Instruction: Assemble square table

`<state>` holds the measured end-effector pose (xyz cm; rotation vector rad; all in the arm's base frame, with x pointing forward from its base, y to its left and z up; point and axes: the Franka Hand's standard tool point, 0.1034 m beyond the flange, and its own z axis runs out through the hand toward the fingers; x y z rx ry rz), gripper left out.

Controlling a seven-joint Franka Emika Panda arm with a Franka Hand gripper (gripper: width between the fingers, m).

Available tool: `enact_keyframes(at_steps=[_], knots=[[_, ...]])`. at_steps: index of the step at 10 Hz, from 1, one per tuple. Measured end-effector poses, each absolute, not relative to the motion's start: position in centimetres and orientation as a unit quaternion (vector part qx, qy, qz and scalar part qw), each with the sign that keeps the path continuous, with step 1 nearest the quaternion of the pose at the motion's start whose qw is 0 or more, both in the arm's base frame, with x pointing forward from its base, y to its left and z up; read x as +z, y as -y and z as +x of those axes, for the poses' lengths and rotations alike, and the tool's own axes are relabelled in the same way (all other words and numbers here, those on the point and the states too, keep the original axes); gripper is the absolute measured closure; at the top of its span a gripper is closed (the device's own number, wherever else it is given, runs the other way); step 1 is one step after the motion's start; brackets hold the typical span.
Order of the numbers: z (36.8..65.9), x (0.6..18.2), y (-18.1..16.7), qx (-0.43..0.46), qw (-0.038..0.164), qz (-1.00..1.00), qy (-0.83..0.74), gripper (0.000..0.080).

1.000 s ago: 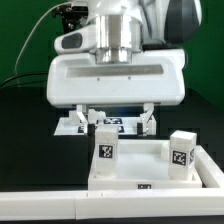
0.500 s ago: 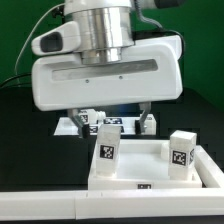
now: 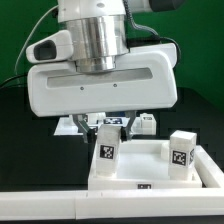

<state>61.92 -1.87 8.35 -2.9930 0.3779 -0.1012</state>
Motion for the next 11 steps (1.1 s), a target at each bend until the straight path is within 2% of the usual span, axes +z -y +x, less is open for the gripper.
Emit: enact_keyframes(at_steps=[1, 4, 7, 10, 11], knots=[[61.9, 8.3, 1.8, -0.030, 0.064, -0.981, -0.178, 0.0510], [61.9, 8.3, 1.8, -0.023, 0.068, -0.956, -0.284, 0.0512], [62.2, 8.1, 0.7, -0.019, 0.075, -0.836, -0.543, 0.0512], [62.5, 8.1, 0.7, -0.007, 0.094, -0.742, -0.664, 0.0512], [62.5, 8.0, 0.5, -0.006, 0.094, -0.738, -0.668, 0.0441]])
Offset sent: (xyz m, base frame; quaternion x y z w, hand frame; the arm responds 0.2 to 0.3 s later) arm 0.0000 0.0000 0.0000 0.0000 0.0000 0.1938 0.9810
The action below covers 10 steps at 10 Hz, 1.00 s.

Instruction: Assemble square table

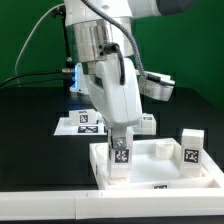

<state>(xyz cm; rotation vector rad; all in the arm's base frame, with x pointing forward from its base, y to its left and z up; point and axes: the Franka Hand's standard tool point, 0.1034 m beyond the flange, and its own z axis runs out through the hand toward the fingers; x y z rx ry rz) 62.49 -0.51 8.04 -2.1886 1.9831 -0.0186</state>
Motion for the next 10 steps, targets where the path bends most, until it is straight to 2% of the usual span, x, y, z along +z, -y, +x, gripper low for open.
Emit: enact_keyframes(at_steps=[1, 2, 3, 4, 7, 8, 10], knots=[[62.50, 8.00, 0.43, -0.014, 0.092, -0.766, -0.637, 0.0441], [62.45, 7.84, 0.20, -0.024, 0.092, -0.796, -0.598, 0.0258], [62.44, 7.81, 0.23, -0.032, 0.090, -0.846, -0.525, 0.0258], [62.51, 7.84, -0.09, -0.039, 0.086, -0.894, -0.438, 0.0172], [62.43, 7.76, -0.32, -0.045, 0.078, -0.941, -0.327, 0.0151], [62.42, 7.76, -0.07, -0.051, 0.067, -0.964, -0.253, 0.0151], [62.68, 7.87, 0.35, -0.048, 0.027, -0.998, -0.031, 0.0150]])
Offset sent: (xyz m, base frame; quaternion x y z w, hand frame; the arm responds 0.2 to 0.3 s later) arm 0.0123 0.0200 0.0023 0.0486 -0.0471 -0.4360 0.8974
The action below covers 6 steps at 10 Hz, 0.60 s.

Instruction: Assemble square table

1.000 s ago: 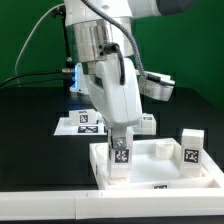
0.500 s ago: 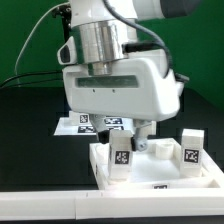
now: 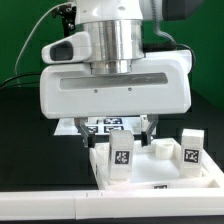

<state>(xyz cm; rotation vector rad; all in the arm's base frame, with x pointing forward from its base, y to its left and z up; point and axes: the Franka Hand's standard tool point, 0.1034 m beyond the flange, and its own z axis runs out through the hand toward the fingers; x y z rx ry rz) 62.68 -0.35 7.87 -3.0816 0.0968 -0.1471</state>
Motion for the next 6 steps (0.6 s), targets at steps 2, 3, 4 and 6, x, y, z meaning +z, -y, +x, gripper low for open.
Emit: enact_keyframes(at_steps=[2, 3, 4, 6], knots=[[62.90, 7.71, 0.18, -0.039, 0.027, -0.999, -0.026, 0.0150], [62.88, 7.67, 0.20, -0.039, 0.026, -0.998, -0.028, 0.0276], [62.87, 7.66, 0.20, -0.038, 0.027, -0.998, -0.043, 0.0415], [62.89, 7.64, 0.23, -0.037, 0.030, -0.992, -0.120, 0.0515]])
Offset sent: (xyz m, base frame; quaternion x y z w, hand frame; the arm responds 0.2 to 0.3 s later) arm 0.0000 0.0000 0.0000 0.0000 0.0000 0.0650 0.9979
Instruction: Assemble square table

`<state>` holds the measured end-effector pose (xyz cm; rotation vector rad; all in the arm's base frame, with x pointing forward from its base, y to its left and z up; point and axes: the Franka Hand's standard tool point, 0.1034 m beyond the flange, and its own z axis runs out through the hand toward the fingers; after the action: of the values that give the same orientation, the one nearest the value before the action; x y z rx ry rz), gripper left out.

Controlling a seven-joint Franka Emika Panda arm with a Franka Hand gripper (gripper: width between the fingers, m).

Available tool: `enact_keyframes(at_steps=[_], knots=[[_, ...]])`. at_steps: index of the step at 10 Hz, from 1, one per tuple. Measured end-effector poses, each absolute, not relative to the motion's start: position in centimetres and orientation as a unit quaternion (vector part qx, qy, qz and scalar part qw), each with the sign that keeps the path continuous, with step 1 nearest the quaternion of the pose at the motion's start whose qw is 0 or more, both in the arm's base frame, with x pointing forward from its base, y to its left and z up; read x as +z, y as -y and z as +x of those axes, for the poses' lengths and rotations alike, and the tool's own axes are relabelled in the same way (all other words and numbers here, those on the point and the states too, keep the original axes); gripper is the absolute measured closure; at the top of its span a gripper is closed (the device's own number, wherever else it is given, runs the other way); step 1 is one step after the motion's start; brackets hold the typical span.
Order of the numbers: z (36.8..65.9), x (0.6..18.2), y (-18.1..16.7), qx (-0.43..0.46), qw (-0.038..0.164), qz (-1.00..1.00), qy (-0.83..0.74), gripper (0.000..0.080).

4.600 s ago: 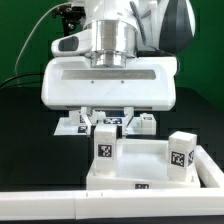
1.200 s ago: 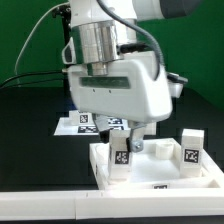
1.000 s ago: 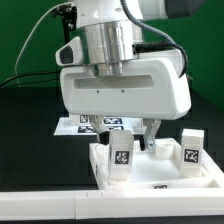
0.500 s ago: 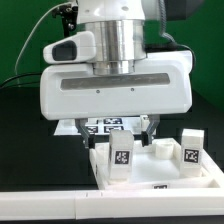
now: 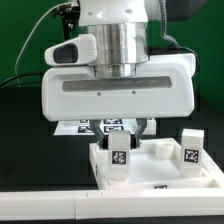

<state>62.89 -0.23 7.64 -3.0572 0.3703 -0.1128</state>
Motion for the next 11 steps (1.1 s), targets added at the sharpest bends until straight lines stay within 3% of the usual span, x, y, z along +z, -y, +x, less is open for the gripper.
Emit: enact_keyframes(at_steps=[2, 6, 8, 9, 10, 11], knots=[[62.89, 7.63, 0.28, -0.035, 0.032, -0.981, -0.187, 0.0515], [63.04, 7.65, 0.26, -0.030, 0.041, -0.873, -0.485, 0.0515], [63.19, 7.54, 0.53, -0.018, 0.071, -0.800, -0.596, 0.0514], [63.19, 7.52, 0.48, -0.017, 0.072, -0.788, -0.611, 0.0514], [63.18, 7.51, 0.49, -0.017, 0.071, -0.793, -0.604, 0.0434], [63.19, 7.53, 0.48, -0.021, 0.069, -0.818, -0.570, 0.0434]])
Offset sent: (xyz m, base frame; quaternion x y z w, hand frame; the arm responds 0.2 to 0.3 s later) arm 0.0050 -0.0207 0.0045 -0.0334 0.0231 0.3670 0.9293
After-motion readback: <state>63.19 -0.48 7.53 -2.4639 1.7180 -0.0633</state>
